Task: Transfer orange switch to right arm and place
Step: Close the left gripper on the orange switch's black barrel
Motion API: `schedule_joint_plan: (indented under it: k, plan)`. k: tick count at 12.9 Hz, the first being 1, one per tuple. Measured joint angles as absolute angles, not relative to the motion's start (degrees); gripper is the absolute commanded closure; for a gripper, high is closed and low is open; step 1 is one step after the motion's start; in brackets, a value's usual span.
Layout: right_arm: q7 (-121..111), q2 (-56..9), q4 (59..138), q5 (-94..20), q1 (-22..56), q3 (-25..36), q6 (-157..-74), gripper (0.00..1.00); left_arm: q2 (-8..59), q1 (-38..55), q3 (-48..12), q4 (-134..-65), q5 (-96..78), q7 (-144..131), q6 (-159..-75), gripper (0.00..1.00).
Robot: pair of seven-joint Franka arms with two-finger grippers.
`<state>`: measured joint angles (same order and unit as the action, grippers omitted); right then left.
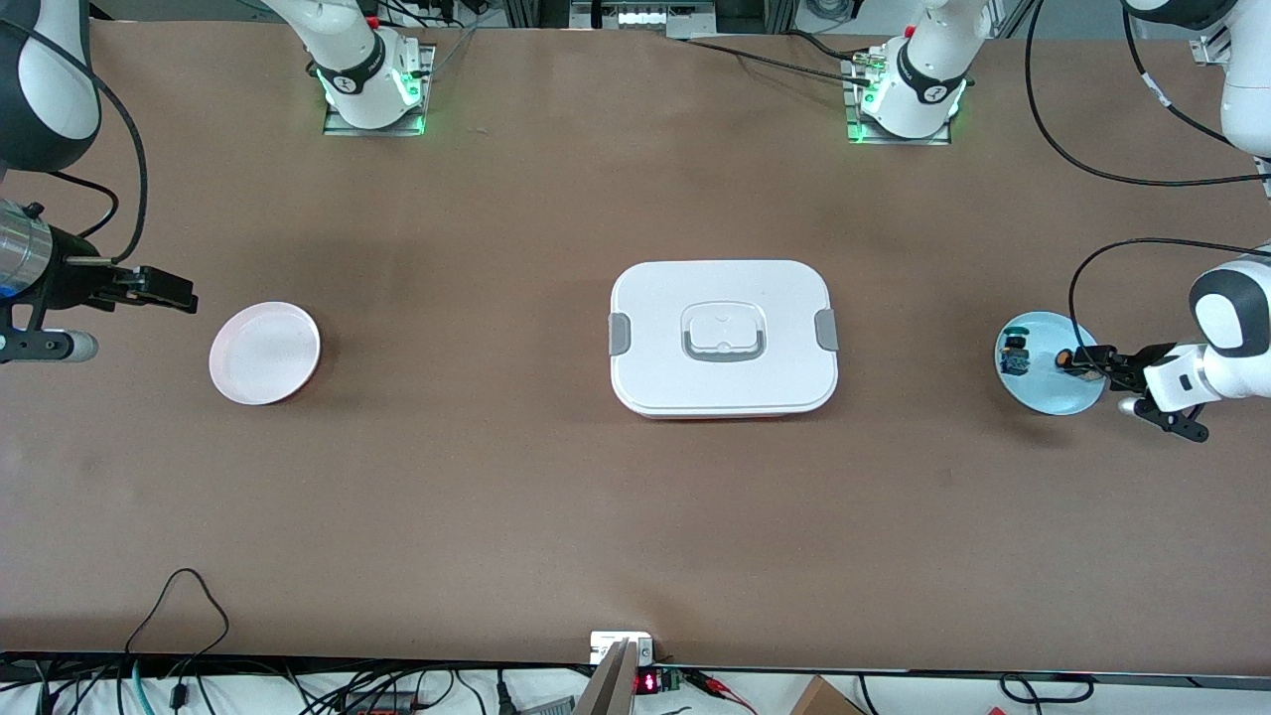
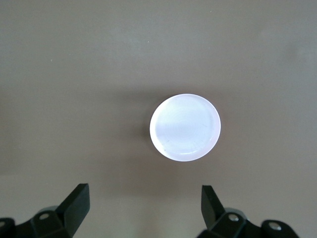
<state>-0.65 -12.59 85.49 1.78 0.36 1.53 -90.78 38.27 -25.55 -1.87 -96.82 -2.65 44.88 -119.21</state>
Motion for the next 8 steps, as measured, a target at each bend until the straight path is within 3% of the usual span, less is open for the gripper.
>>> schedule_joint_plan:
  k: [8]
  plan:
    - [-0.65, -12.59, 85.49, 1.78, 0.36, 1.53, -90.75, 0.00, 38.04, -25.54, -1.88, -96.76, -2.61, 41.82, -116.63, 0.00]
